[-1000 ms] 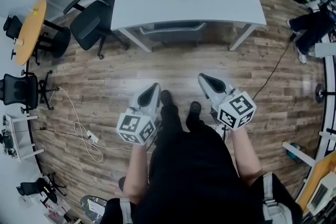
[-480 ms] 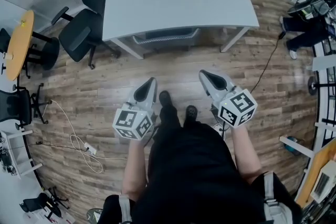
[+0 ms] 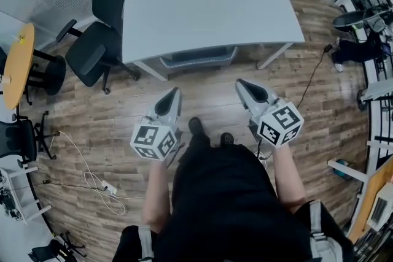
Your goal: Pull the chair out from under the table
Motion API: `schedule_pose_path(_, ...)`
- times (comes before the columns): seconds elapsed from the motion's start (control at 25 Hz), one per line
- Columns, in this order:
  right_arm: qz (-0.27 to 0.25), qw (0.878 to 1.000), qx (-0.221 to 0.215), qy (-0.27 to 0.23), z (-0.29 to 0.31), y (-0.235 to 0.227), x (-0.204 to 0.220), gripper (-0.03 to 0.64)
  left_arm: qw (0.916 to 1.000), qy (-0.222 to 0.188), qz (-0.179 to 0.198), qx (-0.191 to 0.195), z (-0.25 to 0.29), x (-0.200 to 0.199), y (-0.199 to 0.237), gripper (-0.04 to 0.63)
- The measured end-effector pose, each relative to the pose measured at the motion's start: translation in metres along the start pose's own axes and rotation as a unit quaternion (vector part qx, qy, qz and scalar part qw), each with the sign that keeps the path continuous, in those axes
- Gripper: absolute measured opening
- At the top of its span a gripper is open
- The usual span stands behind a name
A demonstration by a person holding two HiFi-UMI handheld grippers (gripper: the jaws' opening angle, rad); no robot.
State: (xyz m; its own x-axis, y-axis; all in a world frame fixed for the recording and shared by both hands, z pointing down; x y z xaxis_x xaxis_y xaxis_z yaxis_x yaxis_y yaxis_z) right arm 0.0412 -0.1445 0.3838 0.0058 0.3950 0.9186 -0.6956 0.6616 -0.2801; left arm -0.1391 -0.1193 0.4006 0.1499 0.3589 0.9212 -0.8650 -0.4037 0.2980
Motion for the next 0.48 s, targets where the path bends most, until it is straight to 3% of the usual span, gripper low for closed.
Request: schedule_pose_path(0.48, -0.005, 1.000, 0.024, 0.000, 0.048, 0.010, -0.016, 0.003, 0.9996, 0.007, -0.002, 0.028, 0.013, -0.014, 0.053, 0.011)
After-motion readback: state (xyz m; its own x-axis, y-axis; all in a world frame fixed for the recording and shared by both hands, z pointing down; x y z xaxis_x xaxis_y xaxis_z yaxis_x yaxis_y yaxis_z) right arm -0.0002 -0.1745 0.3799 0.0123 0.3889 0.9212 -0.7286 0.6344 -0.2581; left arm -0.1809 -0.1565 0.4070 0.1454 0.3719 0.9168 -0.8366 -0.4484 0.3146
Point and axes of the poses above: the fingertips, and each gripper's own axes: z forward along the fingers, y to its left, x out of its underside, the point moved 1 cm from there along -z, backward along the fingers, and after that the axes turned 3 degrees about x, right-handed, at the moved point
